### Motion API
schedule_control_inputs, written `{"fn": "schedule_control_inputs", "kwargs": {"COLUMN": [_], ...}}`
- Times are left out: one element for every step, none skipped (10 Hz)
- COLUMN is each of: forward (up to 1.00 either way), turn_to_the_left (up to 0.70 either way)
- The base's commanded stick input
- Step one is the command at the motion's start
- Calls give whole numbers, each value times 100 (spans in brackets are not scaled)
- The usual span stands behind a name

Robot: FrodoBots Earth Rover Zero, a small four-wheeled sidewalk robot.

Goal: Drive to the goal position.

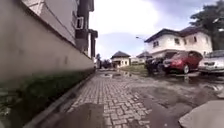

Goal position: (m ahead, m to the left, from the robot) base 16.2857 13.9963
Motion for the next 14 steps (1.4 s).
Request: {"fn": "schedule_control_inputs", "kwargs": {"forward": [69, 69, 69, 69, 69, 69, 69, 69, 69, 69, 69, 69, 69, 69], "turn_to_the_left": [3, 3, 3, 3, 3, 3, 3, 3, 3, 3, 3, 3, 3, 3]}}
